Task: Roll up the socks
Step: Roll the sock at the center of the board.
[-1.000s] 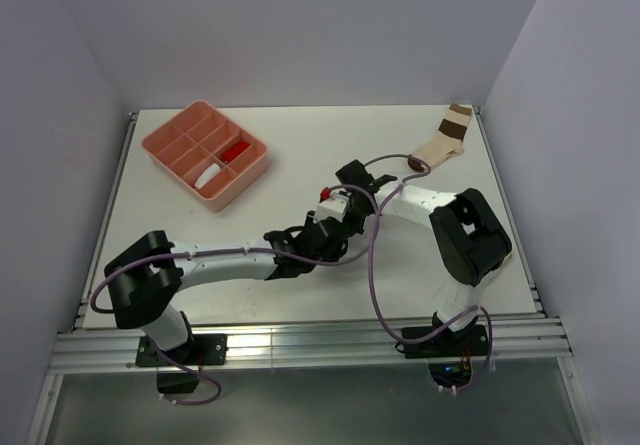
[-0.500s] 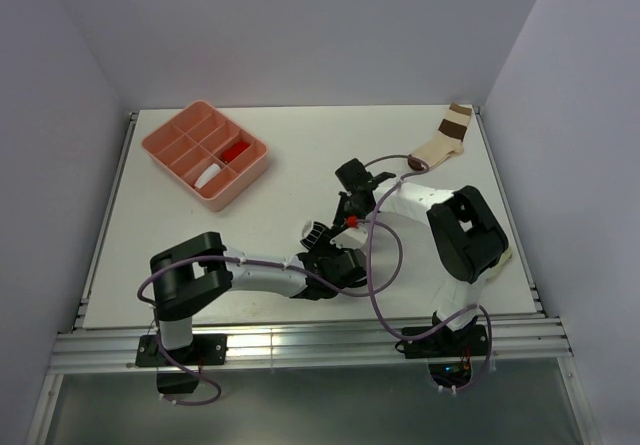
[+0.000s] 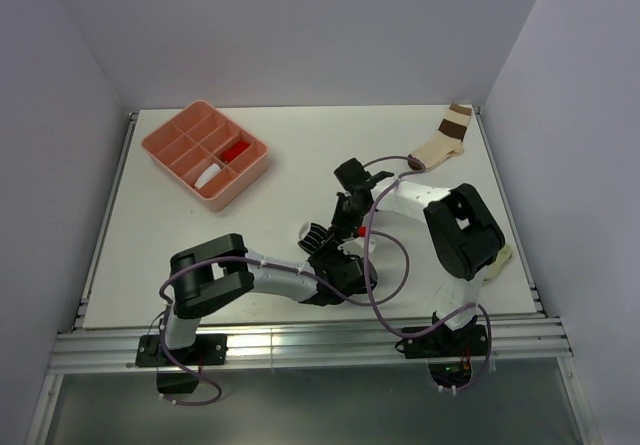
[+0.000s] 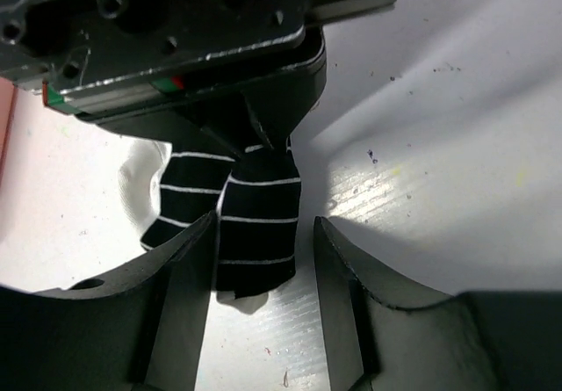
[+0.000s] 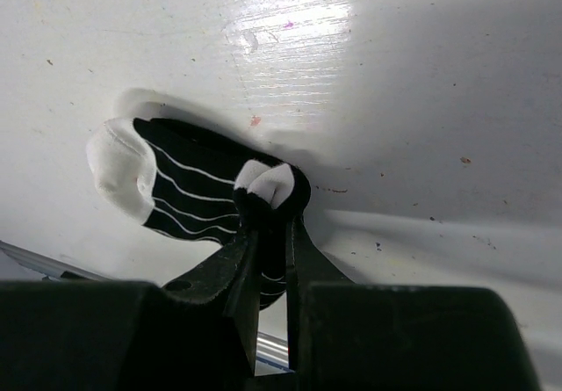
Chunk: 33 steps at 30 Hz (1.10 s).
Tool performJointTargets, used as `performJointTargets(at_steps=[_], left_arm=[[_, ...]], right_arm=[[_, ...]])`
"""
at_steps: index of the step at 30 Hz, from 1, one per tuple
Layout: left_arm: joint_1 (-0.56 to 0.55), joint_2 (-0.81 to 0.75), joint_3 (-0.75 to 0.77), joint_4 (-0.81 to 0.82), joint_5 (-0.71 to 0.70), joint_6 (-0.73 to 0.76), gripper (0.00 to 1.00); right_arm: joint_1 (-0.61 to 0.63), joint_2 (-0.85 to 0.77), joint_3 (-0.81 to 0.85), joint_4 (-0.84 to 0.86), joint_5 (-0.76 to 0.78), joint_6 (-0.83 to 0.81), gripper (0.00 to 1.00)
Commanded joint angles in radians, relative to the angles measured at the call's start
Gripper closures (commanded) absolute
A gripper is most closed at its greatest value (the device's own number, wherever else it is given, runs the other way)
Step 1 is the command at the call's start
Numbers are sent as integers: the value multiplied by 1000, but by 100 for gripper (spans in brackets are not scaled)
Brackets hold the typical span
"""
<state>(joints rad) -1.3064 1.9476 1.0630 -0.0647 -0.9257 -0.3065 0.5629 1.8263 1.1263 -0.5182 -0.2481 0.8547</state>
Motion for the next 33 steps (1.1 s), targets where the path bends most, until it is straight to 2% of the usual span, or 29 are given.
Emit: performJointTargets(at_steps=[1, 4, 7, 14, 17, 20, 23, 24, 33], left_arm=[[-7, 37, 37, -3, -19, 1, 48], [-7, 69, 45, -33, -25, -17, 49], [-4, 99, 57, -67, -36, -32, 55], [18, 116, 66, -161, -9, -120, 87], [25, 76, 49, -164, 33, -137, 97], [36, 10, 20, -142, 117, -146, 99], [58, -59, -11, -116, 211, -154, 99], [71, -74, -17, -115, 226, -157, 99], [144, -171, -86, -77, 384, -186, 99]], right_arm=[[2, 37, 15, -29, 17, -3, 100], [-1, 42, 15, -28, 13, -2, 100], [-1, 45, 13, -22, 7, -2, 100], [-12, 30, -14, 19, -25, 4, 100], [-24, 13, -40, 90, -71, 9, 100], [-35, -18, -80, 190, -121, 20, 100], [-43, -53, -109, 283, -141, 38, 83], [-47, -61, -117, 303, -143, 46, 74], [-104, -159, -172, 498, -142, 106, 34]])
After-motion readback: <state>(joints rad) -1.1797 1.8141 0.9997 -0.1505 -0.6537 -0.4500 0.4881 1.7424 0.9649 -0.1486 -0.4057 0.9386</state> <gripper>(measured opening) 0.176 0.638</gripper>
